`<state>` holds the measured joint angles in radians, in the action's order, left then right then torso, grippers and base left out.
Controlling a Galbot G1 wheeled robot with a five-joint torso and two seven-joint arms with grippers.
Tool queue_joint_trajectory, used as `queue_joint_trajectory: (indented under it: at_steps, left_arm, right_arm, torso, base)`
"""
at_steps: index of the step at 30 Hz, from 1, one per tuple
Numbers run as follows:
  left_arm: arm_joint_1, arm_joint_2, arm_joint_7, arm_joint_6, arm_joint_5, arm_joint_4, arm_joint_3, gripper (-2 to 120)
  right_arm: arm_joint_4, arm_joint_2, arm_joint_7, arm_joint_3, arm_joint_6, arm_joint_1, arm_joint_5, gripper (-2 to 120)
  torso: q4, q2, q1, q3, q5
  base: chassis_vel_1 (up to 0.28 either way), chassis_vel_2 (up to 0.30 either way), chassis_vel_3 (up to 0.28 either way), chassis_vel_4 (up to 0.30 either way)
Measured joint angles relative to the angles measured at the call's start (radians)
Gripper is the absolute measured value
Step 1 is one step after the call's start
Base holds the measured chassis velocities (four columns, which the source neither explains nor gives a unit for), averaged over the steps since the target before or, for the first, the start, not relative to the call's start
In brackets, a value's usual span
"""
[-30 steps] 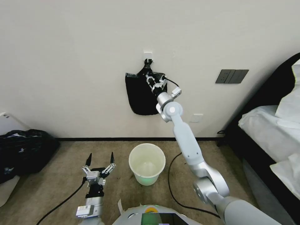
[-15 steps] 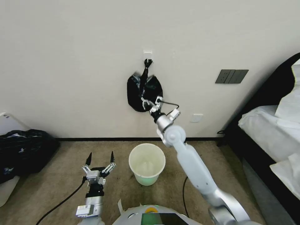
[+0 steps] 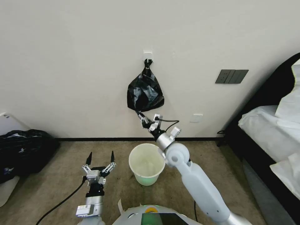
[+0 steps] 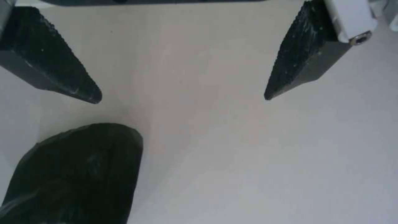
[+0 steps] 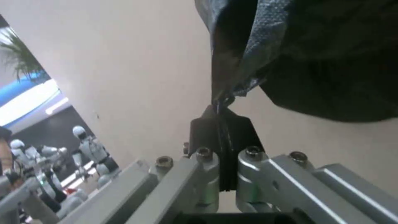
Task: Place a trash bag onto the trash bin.
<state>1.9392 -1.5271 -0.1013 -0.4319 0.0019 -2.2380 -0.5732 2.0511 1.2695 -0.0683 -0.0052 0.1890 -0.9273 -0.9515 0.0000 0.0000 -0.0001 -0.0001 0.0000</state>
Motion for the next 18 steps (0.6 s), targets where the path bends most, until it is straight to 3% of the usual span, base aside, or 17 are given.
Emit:
queue_joint_trajectory:
  at_steps: [18]
  left_arm:
    - [-0.009, 0.024, -0.001, 0.008, -0.006, -0.020, 0.008, 100]
  right_arm:
    - [0.053, -0.031, 0.029, -0.006, -0.034, -0.209, 0.188, 0]
  torso:
    - [0.0000, 0.000, 0.000, 0.000, 0.0000]
  base:
    - [0.000, 0.000, 0.000, 0.000]
